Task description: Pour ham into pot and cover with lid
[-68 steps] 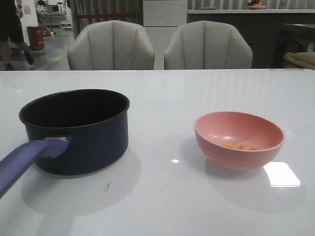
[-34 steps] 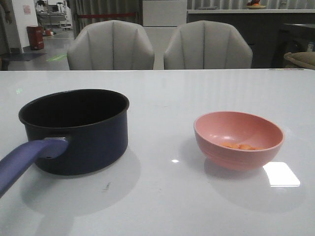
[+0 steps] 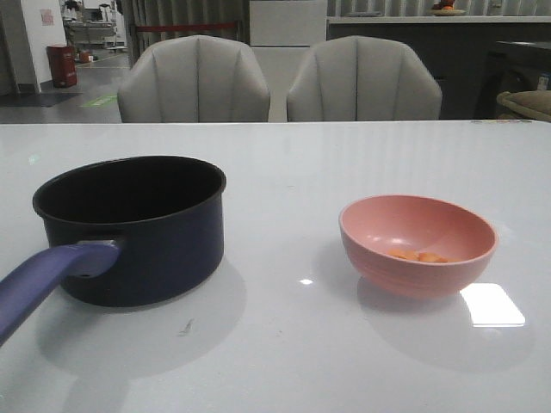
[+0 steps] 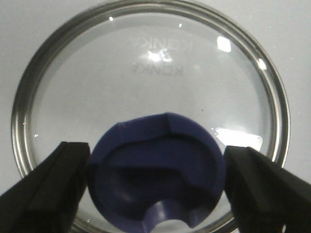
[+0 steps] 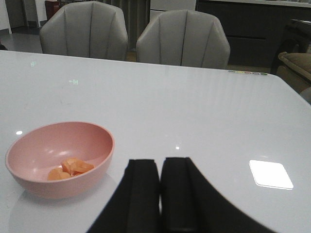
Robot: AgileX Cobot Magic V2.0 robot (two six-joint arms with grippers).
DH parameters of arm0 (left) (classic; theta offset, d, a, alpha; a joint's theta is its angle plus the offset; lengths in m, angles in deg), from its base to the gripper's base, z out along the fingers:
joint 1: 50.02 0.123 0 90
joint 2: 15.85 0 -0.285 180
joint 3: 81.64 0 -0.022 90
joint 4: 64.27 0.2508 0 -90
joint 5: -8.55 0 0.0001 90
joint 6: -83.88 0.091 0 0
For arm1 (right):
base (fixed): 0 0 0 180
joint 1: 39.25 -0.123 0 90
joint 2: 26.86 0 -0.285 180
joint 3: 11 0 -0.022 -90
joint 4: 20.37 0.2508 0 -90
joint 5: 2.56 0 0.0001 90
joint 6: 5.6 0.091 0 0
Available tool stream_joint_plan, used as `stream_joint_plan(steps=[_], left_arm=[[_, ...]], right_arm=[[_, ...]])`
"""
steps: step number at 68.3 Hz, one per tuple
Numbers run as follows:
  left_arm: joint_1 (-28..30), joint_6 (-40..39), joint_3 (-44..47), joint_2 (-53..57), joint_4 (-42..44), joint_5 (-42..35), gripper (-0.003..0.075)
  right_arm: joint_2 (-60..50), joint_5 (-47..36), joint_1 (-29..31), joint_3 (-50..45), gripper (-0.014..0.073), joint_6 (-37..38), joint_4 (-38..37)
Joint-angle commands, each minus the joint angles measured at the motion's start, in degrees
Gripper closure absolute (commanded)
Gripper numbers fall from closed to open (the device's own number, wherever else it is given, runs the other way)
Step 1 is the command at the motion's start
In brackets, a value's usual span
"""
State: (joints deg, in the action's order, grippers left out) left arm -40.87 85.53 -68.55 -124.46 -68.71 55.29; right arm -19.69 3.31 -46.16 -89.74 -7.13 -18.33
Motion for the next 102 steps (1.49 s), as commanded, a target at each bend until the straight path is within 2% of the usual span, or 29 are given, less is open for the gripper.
stream_joint_plan(steps=[1, 15, 31, 41, 56, 72, 79, 102], left_arm=[[-0.86, 0.03, -3.5, 2.18, -0.61, 1.14, 0.0114], [-2.97, 0.06, -10.58, 4.53, 0.29, 7.14, 0.0114], [-5.02, 0.16, -10.87, 14.62, -0.23, 5.06, 0.0115], [-8.85, 0.16, -8.82, 23.7, -0.23, 1.67, 0.0115], [-14.36, 0.16, -0.48, 36.96, -0.23, -4.03, 0.0115], [-19.62, 0.16, 10.88, 52.93, -0.23, -13.7, 0.0115], [-21.87, 0.16, 16.92, 61.48, -3.5, -17.54, 0.0115], [-24.84, 0.16, 33.54, 84.72, -4.27, -20.35, 0.0115]], right_arm=[[-1.15, -4.38, 0.32, 0.26, 0.0424, -0.34, -0.37], [-1.15, -4.38, 0.32, 0.26, 0.0424, -0.34, -0.37], [-1.15, -4.38, 0.32, 0.26, 0.0424, -0.34, -0.37], [-1.15, -4.38, 0.32, 0.26, 0.0424, -0.34, -0.37], [-1.1, -4.39, 0.32, 0.26, 0.0424, -0.34, -0.37], [-1.1, -4.39, 0.32, 0.26, 0.0424, -0.34, -0.37], [-1.1, -4.39, 0.32, 0.26, 0.0424, -0.34, -0.37], [-1.1, -4.39, 0.32, 0.26, 0.0424, -0.34, -0.37]])
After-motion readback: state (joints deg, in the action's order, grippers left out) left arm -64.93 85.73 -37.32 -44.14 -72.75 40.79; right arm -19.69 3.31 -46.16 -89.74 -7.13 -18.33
